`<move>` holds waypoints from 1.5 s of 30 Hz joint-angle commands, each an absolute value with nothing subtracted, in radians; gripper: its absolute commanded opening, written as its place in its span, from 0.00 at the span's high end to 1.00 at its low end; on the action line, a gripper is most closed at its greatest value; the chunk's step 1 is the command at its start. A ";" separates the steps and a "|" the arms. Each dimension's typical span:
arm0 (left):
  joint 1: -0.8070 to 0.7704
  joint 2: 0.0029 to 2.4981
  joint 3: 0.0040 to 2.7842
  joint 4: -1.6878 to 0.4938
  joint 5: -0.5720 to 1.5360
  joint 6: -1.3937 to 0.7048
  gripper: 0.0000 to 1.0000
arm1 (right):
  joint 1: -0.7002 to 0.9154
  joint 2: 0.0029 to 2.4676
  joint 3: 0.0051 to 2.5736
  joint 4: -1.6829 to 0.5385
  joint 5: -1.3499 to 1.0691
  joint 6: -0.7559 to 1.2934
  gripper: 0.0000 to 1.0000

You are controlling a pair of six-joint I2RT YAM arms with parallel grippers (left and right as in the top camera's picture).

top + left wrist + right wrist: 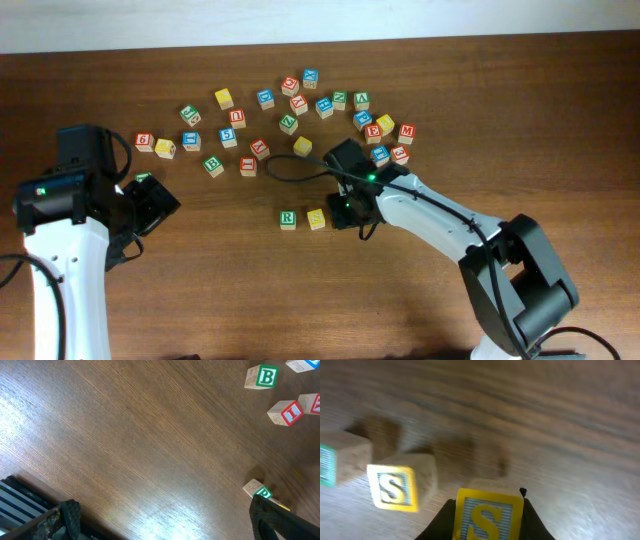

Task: Spell out RSS
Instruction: 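Place the second S block right of the first S block, then lower both grippers to the ends of the R-S-S row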

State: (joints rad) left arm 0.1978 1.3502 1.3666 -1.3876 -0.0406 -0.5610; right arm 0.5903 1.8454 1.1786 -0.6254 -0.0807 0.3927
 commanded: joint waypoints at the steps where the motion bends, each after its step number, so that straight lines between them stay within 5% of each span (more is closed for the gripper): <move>1: 0.201 1.349 1.373 -1.386 -0.041 -0.552 0.01 | 0.611 1.841 1.174 -0.604 -0.055 0.401 0.80; 9: 0.201 1.349 1.373 -1.386 -0.041 -0.552 0.01 | 0.611 1.918 1.174 -0.609 -0.079 0.401 0.73; 11: 0.201 1.349 1.373 -1.386 -0.041 -0.552 0.01 | 0.611 1.918 1.174 -0.609 -0.113 0.401 0.57; 14: 0.201 1.349 1.373 -1.386 -0.041 -0.552 0.01 | 0.609 1.918 1.180 -0.609 -0.124 0.401 0.50; 21: 0.201 1.349 1.373 -1.386 -0.041 -0.552 0.01 | 0.600 1.917 1.303 -0.681 -0.120 0.400 0.43; 30: 0.201 1.349 1.373 -1.386 -0.041 -0.552 0.01 | 0.362 1.912 1.755 -1.348 -0.093 0.397 0.42; 32: 0.201 1.349 1.373 -1.386 -0.041 -0.552 0.01 | 0.292 1.916 1.741 -1.413 -0.093 0.397 0.32; 36: 0.201 1.349 1.373 -1.385 -0.041 -0.552 0.01 | 0.280 1.918 1.629 -1.380 -0.099 0.397 0.66; 39: 0.199 1.352 1.373 -1.369 0.048 -0.545 0.01 | 0.319 1.918 1.513 -1.284 -0.102 0.398 0.80; 40: 0.188 1.360 1.372 -1.359 0.103 -0.505 0.11 | 0.337 1.918 1.469 -1.229 -0.106 0.401 0.90; 43: 0.084 1.411 1.335 -1.290 0.109 -0.421 0.59 | 0.381 1.918 1.353 -1.048 -0.118 0.401 0.90; 45: -0.002 1.478 1.274 -1.230 0.109 -0.421 0.71 | 0.388 1.918 1.329 -0.994 -0.138 0.401 0.90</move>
State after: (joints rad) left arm 0.0753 1.4059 1.3388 -1.2659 0.0826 -0.4606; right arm 0.3832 1.9236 1.3399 -1.0069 -0.1154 0.3939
